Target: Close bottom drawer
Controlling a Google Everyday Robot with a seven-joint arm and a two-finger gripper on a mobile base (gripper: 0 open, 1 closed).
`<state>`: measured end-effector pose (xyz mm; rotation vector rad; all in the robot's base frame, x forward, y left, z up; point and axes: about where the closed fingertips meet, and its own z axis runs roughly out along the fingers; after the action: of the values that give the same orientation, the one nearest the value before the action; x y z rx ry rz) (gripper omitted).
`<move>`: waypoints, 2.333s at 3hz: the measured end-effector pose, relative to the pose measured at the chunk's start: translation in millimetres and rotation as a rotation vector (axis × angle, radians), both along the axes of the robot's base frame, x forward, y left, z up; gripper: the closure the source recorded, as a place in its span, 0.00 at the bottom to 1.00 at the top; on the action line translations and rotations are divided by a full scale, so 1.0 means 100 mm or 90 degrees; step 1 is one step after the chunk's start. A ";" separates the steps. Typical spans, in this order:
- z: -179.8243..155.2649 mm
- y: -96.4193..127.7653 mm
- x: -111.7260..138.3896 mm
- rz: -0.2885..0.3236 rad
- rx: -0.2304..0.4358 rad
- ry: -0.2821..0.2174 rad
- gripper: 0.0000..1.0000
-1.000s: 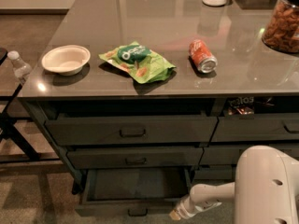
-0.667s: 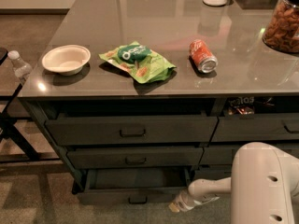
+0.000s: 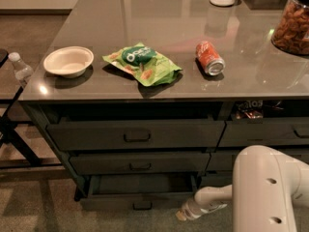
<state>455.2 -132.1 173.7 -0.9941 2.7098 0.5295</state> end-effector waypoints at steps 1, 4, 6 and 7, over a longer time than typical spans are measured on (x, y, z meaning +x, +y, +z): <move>-0.09 -0.12 0.22 -0.028 -0.025 -0.021 1.00; -0.14 -0.16 0.54 -0.039 -0.038 -0.062 1.00; -0.12 -0.20 0.72 -0.041 -0.044 -0.082 1.00; -0.18 -0.22 0.94 -0.078 -0.045 -0.106 1.00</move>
Offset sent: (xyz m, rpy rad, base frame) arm 0.0753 -0.0202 -0.0176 -0.0729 -0.1336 -0.0836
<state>548.9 -154.2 155.3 -0.8399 2.6347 0.3162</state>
